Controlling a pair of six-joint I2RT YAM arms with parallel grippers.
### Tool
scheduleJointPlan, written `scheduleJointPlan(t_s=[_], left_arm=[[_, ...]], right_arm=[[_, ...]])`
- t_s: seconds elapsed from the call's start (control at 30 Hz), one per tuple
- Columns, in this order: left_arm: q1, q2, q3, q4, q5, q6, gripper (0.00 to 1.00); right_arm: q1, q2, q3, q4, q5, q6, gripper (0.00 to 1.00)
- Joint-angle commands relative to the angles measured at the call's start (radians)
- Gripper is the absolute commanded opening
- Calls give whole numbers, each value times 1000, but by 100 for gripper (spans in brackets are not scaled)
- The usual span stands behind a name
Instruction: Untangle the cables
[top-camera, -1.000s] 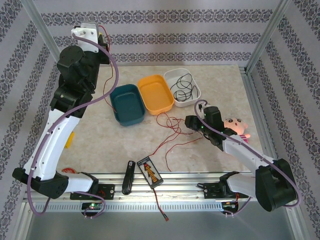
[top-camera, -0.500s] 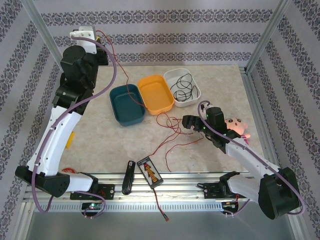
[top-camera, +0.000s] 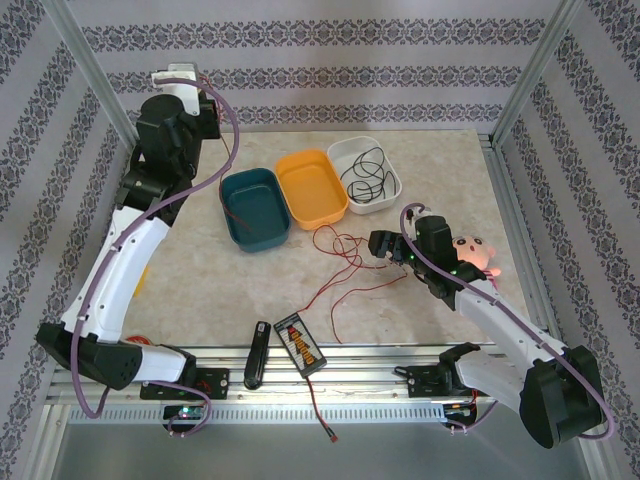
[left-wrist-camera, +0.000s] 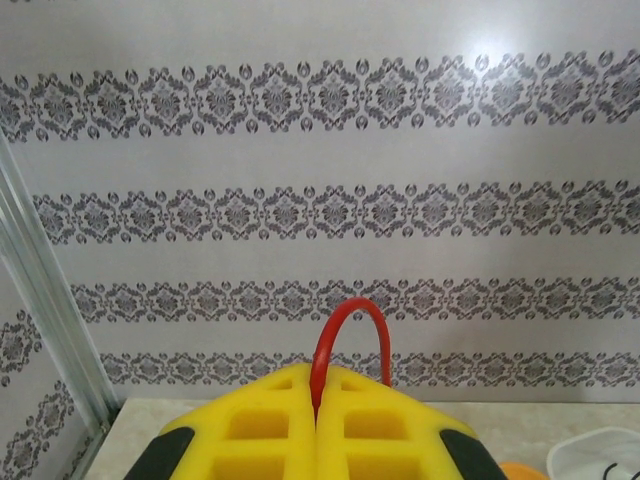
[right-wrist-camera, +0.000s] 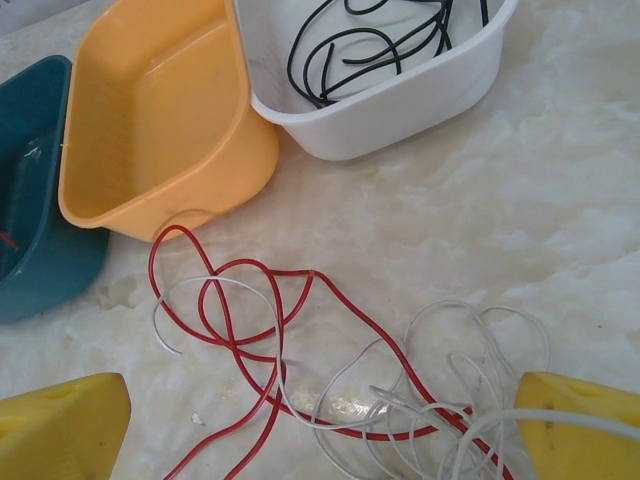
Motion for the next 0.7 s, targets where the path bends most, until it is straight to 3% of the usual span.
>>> scheduleJointPlan(t_s=[0.0,0.47,0.67], left_arm=[[25,15,-35,-18,11,-32,0],[23,85,-192,-130,167,-284,0],[23,75,-300,-162,185,-356,0]], right_arm=[[-11,-10,22,-8,24,-1,98],[-11,-13,3,-4,53,18,98],[-16,-24,-4,-12,59,16,98]])
